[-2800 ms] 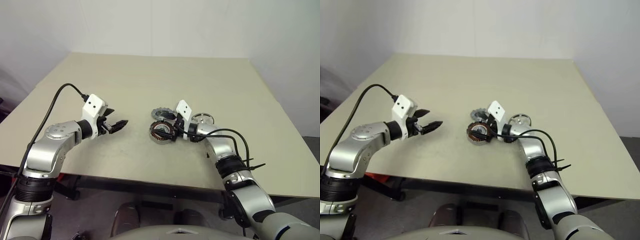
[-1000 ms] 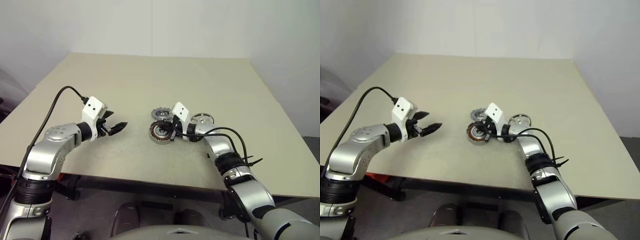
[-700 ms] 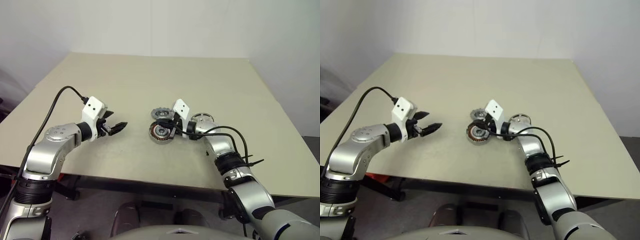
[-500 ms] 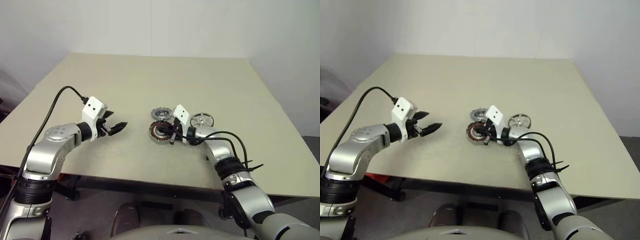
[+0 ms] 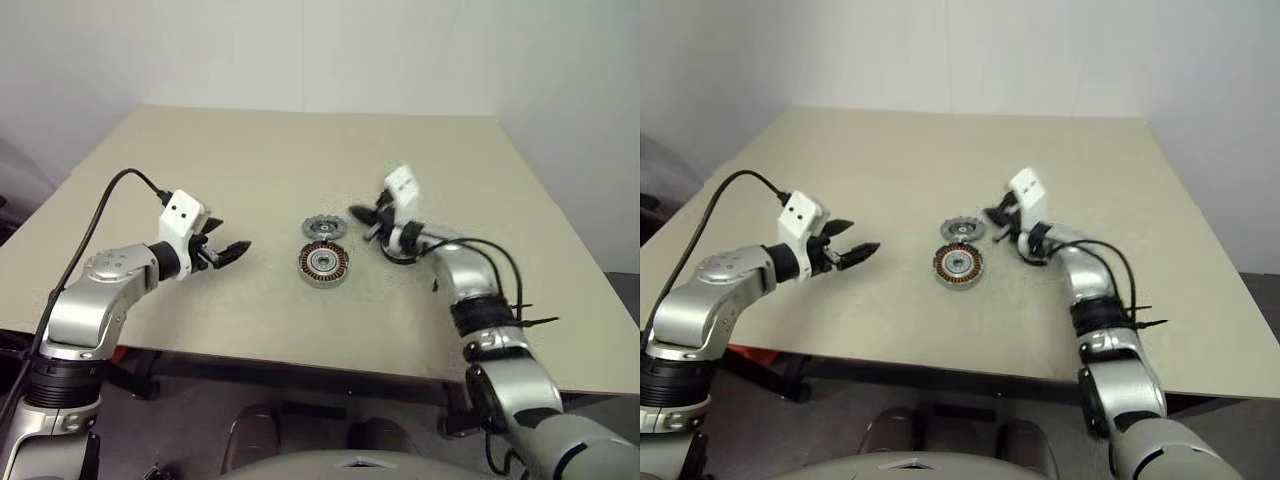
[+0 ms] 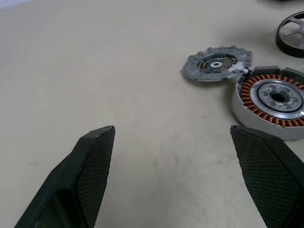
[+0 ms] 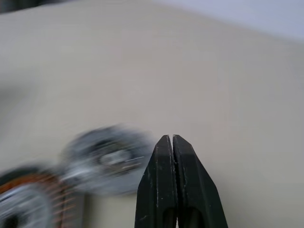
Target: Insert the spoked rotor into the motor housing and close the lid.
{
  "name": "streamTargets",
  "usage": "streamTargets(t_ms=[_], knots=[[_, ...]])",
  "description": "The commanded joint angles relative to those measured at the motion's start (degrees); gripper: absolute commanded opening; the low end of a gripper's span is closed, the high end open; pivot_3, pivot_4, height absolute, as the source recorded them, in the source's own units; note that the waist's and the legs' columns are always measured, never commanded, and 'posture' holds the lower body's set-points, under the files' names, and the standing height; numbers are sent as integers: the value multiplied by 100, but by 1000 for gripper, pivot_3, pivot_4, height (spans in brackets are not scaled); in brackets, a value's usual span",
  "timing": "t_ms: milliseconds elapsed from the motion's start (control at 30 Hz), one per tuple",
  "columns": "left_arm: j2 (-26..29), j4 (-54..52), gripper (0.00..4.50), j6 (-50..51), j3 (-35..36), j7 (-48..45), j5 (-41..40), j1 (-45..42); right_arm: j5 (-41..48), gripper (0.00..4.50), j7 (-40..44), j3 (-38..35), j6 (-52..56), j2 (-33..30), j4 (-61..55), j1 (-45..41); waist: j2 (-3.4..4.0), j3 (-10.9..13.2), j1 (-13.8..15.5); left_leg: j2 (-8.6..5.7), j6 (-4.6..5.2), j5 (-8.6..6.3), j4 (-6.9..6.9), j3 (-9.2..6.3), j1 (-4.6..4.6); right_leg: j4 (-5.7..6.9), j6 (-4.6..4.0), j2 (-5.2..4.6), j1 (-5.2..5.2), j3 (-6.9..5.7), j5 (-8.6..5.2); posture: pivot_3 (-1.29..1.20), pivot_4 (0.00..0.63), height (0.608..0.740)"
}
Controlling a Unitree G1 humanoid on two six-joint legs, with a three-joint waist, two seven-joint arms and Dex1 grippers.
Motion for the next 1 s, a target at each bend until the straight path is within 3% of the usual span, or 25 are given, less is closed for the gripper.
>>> streamTargets(t_ms=[33, 200, 267, 333, 467, 567, 767, 1000], knots=[[18, 2, 4102, -142, 189, 85, -1, -60, 257, 28, -721, -743, 470, -454, 353, -365, 0, 0, 16, -1, -3, 2, 0, 0, 0, -1, 0, 0, 1, 0, 0, 0, 0, 740], [-47, 65, 4102, -147, 178, 156, -13, -96, 231, 28, -1165, -967, 1508, -950, 395, -514, 3, 2, -13, -1, -8, 4, -2, 1, -4, -3, 0, 2, -4, 0, 0, 0, 0, 740], [-66, 82, 4102, -91, 198, 186, -37, -100, 3, 28, -1503, -789, 2634, -1172, 578, -802, 5, 3, -48, -2, -14, 8, -3, 3, -7, 6, 0, 5, -19, 4, 0, 0, 0, 740], [-86, 91, 4102, -34, 211, 205, -67, -103, 335, 28, -1176, -885, 3254, -1269, 322, -826, 6, 4, -64, -5, -19, 12, -3, 3, -14, 15, -1, 5, -35, 7, 1, 0, 0, 740], [-98, 108, 4102, 4, 180, 213, -87, -119, 489, 28, -969, -960, 3466, -1407, -149, -588, 6, 4, -50, -3, -18, 11, -3, 4, -18, 14, -2, 6, -38, 7, 0, 0, 0, 740], [-96, 126, 4102, 11, 150, 206, -80, -133, 540, 633, -817, -981, 3669, -1568, -290, -371, 6, 4, 12, -4, -17, 11, -3, 4, -20, 13, -2, 5, -38, 8, 0, 0, 0, 740], [-98, 146, 4102, -18, 88, 180, -55, -110, 1101, 2676, -364, -1258, 4619, -1779, -483, -241, 7, 4, 46, -4, -16, 11, -1, 5, -24, 13, -2, 5, -38, 7, 0, 0, 0, 740], [-133, 153, 4102, -52, 19, 177, -26, -76, 1997, 2676, 201, -1793, 5865, -1874, -484, -3, 7, 4, 65, -3, -16, 11, 0, 5, -22, 14, -2, 5, -38, 7, 0, 0, 0, 740]])
